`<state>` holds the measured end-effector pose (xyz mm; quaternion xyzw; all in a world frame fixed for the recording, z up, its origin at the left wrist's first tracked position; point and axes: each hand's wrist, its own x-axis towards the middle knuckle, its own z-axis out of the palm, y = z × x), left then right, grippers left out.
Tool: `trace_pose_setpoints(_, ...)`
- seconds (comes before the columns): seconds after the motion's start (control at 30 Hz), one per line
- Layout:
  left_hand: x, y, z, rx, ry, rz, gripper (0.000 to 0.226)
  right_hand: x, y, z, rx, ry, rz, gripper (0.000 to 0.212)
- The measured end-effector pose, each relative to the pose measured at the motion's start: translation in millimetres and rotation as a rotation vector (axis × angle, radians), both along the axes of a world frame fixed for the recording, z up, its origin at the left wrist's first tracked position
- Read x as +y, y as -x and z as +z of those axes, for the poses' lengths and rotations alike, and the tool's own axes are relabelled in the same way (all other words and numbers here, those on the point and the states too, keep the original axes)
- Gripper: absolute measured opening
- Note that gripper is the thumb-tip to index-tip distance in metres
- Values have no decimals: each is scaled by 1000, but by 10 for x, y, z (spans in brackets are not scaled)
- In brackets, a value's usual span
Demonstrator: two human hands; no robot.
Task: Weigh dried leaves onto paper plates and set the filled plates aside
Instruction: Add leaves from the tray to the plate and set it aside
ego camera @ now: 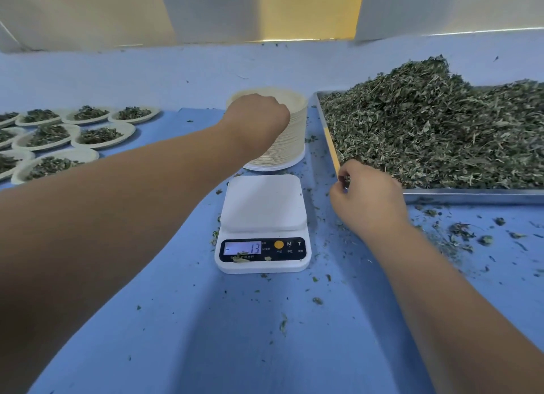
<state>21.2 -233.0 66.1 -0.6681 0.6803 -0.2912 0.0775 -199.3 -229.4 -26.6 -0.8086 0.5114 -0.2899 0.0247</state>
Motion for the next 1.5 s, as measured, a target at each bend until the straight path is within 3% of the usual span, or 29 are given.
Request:
trace_pose_setpoints(0.13, -25, -11, 11, -38, 21, -47, 37, -13, -18, -16, 16, -5, 6, 15)
trace_pose_setpoints(0.27, -51, -40, 59, 36, 187, -92, 45, -19, -13, -17, -2, -10, 1, 18)
trace_pose_setpoints(0.33, -37, -48, 124, 128, 273, -73, 26, -9, -4, -7, -25, -16, -4, 21)
trace_pose_setpoints(0.47, 129, -111, 116, 375, 496, -23, 21, 22, -31, -4, -91, -8, 29, 28)
trace_pose_setpoints(0.73, 729, -228, -487, 859, 826, -343, 25, 99, -112, 8, -199, -25, 92, 40)
trace_pose_setpoints(0.93, 1141, -216, -789, 1287, 779, -400, 22, 227, -199, -9, -388, -67, 235, 67)
trace_pose_setpoints(1.03, 1246, -220, -903, 1339, 775, -371, 21, 291, -251, -40, -400, -3, 304, 55)
trace_pose_setpoints(1.13, 1248, -329, -970, 1489, 714, -209, 22, 290, -259, -82, -408, 38, 320, 44)
trace_pose_setpoints(1.33, 1231, -524, -1043, 1529, 536, 45, 17, 229, -152, -111, -191, 14, 336, 44)
trace_pose_setpoints(1.5, 1202, -588, -1095, 1504, 445, 129, 29, 157, -103, -79, -52, -8, 341, 67)
